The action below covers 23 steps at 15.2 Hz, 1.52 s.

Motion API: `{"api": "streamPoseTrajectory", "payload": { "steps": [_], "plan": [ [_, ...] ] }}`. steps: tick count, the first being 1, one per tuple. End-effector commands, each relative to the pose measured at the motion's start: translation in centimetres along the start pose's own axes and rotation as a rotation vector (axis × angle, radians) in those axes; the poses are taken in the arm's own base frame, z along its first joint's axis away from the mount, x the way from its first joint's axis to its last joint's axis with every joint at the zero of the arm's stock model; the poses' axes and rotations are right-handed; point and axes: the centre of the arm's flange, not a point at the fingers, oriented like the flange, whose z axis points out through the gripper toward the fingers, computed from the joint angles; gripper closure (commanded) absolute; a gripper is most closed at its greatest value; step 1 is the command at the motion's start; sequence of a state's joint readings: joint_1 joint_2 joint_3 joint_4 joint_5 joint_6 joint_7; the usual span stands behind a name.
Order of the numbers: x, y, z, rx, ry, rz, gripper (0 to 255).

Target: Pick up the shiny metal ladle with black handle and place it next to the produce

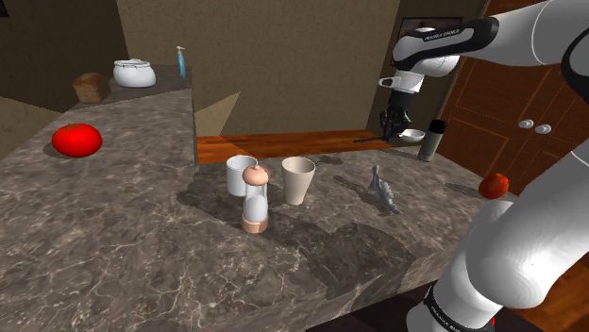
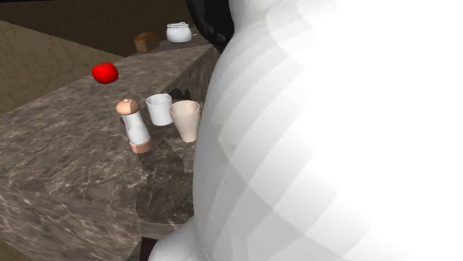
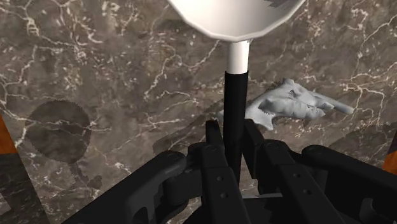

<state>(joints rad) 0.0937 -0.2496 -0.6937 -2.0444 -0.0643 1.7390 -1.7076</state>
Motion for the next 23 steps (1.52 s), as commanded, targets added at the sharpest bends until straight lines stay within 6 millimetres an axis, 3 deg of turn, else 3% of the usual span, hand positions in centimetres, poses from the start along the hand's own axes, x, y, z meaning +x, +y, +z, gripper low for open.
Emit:
{"api": "streamPoseTrajectory", "payload": {
  "steps": [1,14,23],
  "plan": [
    [-2.3,-1.3,-0.2,0.001,0.000,-0.001,255],
    [-17.3,-10.1,-1.0,0.001,0.000,-0.001,255],
    [-17.8,-9.7,3.7,0.001,0.000,-0.001,255]
  ]
}}
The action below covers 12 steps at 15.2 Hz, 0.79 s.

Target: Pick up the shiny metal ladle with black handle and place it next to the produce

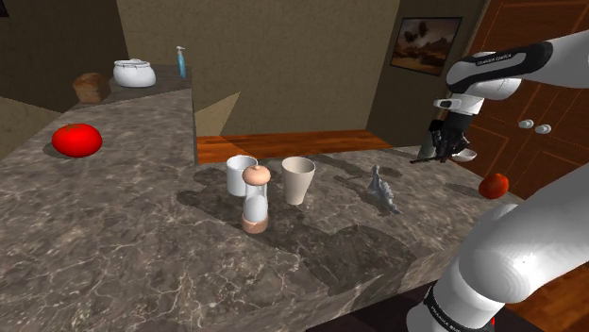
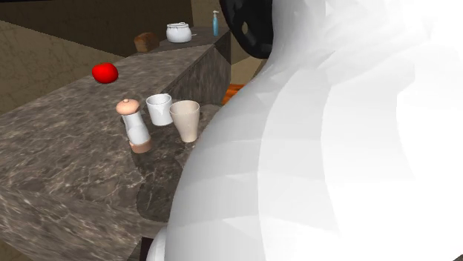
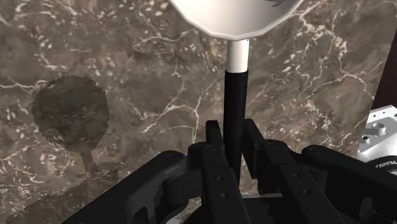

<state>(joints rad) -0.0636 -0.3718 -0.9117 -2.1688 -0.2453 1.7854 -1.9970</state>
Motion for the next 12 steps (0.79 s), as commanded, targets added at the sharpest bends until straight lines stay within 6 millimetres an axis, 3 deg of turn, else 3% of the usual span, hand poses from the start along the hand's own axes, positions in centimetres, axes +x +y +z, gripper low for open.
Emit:
{"api": "streamPoseTrajectory", "payload": {
  "steps": [1,12],
  "plan": [
    [-0.1,0.1,1.0,-0.001,0.000,0.000,255],
    [-0.7,0.7,6.8,-0.001,0.000,0.000,255]
  ]
}}
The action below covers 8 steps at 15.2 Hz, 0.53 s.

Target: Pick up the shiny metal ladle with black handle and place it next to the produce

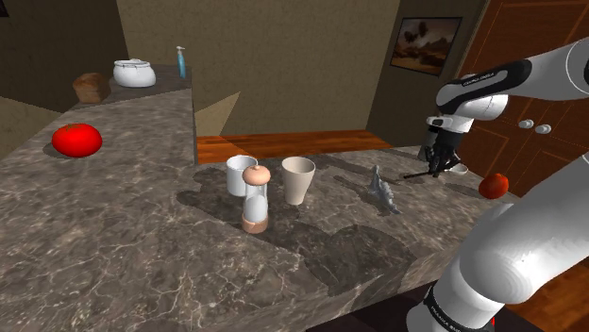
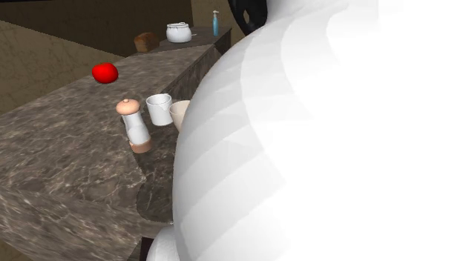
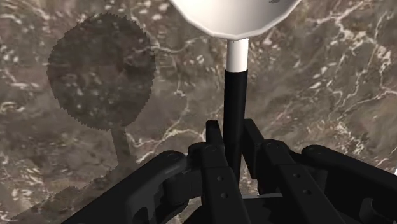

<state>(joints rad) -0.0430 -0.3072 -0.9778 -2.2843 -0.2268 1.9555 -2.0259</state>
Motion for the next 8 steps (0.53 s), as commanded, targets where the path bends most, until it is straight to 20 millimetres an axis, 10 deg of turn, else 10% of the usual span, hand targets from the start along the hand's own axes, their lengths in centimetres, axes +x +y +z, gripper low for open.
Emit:
{"api": "streamPoseTrajectory", "payload": {
  "steps": [1,8],
  "plan": [
    [-0.2,0.1,1.1,-0.001,0.000,0.000,255],
    [-0.6,0.4,4.7,-0.001,0.000,0.000,255]
  ]
}}
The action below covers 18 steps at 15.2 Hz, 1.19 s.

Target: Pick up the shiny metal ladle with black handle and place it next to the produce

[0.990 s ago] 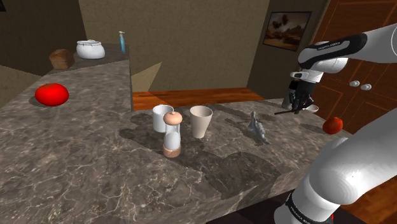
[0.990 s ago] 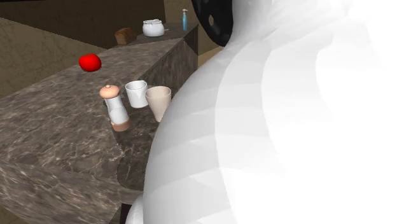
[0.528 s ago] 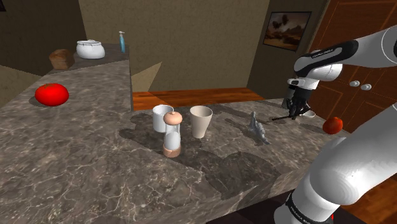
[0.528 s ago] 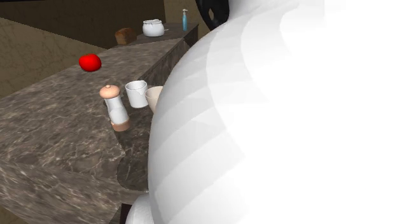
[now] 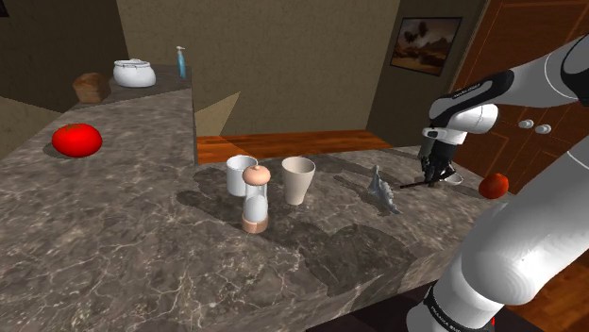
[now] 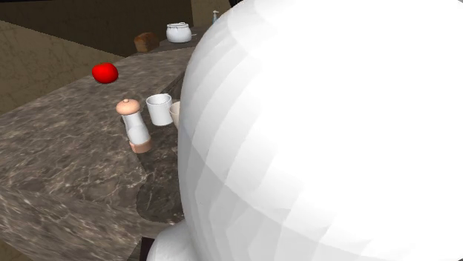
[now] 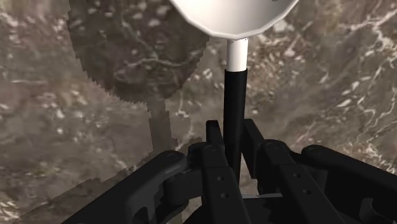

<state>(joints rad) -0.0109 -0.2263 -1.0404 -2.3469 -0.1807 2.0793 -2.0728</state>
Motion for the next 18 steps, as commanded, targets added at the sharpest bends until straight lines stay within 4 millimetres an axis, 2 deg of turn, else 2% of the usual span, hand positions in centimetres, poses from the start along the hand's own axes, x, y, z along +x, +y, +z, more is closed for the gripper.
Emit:
{"api": "streamPoseTrajectory", "payload": {
  "steps": [1,2,9,10,15,18],
  "plan": [
    [-0.2,0.1,1.0,-0.001,0.000,0.000,255],
    [-0.2,0.2,1.5,-0.001,0.000,0.000,255],
    [-0.2,0.2,1.5,-0.001,0.000,0.000,255],
    [-0.2,0.2,1.5,-0.001,0.000,0.000,0],
    [-0.2,0.2,1.5,-0.001,0.000,0.000,0],
    [-0.2,0.1,-2.4,-0.001,0.000,0.000,0]
  ]
}}
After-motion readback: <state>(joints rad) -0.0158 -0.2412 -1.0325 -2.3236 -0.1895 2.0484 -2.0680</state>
